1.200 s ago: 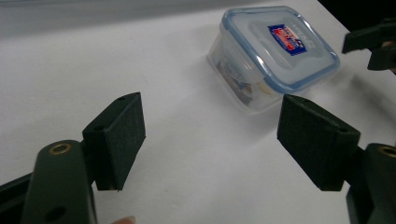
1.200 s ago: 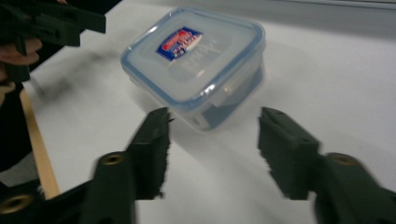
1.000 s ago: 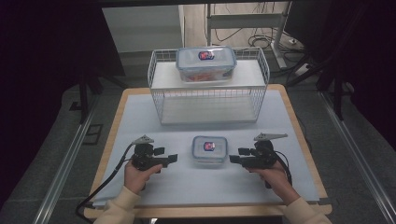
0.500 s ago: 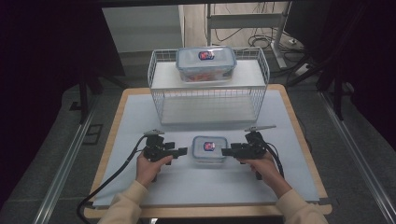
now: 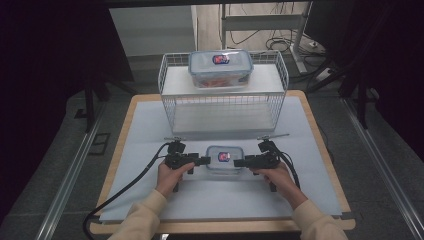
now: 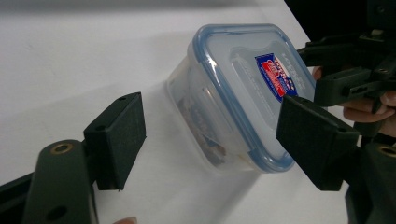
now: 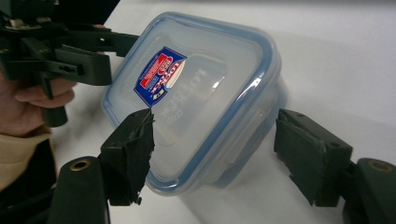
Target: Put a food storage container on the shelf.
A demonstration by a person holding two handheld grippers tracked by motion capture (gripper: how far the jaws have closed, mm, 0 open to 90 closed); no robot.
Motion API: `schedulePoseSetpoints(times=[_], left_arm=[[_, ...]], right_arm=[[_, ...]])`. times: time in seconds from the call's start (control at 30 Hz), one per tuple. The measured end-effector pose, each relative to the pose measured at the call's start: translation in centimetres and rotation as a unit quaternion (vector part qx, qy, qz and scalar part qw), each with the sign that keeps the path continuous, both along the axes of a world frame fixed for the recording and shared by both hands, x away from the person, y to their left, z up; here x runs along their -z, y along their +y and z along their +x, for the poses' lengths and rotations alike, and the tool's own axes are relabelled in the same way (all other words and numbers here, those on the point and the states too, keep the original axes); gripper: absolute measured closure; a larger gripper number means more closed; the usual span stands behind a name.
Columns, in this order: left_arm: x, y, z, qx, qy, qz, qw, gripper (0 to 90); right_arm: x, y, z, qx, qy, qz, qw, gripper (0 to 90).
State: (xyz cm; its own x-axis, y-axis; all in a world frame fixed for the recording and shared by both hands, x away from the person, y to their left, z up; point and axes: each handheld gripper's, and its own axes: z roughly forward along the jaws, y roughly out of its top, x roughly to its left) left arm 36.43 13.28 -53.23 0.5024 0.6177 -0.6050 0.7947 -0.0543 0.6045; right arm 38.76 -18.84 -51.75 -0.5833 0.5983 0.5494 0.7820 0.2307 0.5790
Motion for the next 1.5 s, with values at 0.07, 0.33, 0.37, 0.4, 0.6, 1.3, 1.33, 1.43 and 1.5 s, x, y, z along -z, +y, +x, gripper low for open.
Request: schedulePoseSetpoints(times=[0.07,0.33,0.37,0.4,0.6,1.3,1.33,1.43,1.5], left_arm=[[0.1,-0.3,0.1,0.009,0.007,-0.005,0.9999,25.9],[-0.1,-1.0,-0.3,0.03,0.007,-0.006,0.9995,37.2],[-0.1,-1.0,-0.4,0.027,0.006,-0.008,0.9996,38.0],[-0.2,-0.9,-0.5,0.022,0.003,-0.008,0.9997,40.0],[-0.7,-1.1,-1.7,0.026,-0.02,0.001,0.9995,45.7],[-1.1,-0.9,-3.6,0.021,-0.051,0.012,0.9984,50.7],[-1.1,-0.9,-3.6,0.021,-0.051,0.014,0.9984,50.7],[-1.3,-0.8,-3.7,0.02,-0.054,0.016,0.9982,50.6],[-1.6,-0.7,-3.8,0.019,-0.059,0.017,0.9979,50.6]], right_arm=[[0.1,0.0,0.1,-0.003,0.009,0.007,0.9999,32.5],[-0.1,-0.1,-0.1,-0.008,0.011,0.009,0.9999,36.6],[-0.2,0.0,-0.3,-0.011,0.006,0.005,0.9999,36.7],[-0.3,0.0,-0.4,-0.012,0.001,0.002,0.9999,37.2],[-0.6,-0.4,-1.4,-0.009,-0.021,0.013,0.9997,47.7],[-0.6,-0.6,-2.7,-0.003,-0.042,0.034,0.9985,51.9],[-0.6,-0.5,-2.8,-0.003,-0.043,0.035,0.9985,51.9],[-0.7,-0.4,-2.8,-0.007,-0.046,0.034,0.9984,51.9],[-0.9,-0.4,-2.9,-0.007,-0.049,0.034,0.9982,52.0]])
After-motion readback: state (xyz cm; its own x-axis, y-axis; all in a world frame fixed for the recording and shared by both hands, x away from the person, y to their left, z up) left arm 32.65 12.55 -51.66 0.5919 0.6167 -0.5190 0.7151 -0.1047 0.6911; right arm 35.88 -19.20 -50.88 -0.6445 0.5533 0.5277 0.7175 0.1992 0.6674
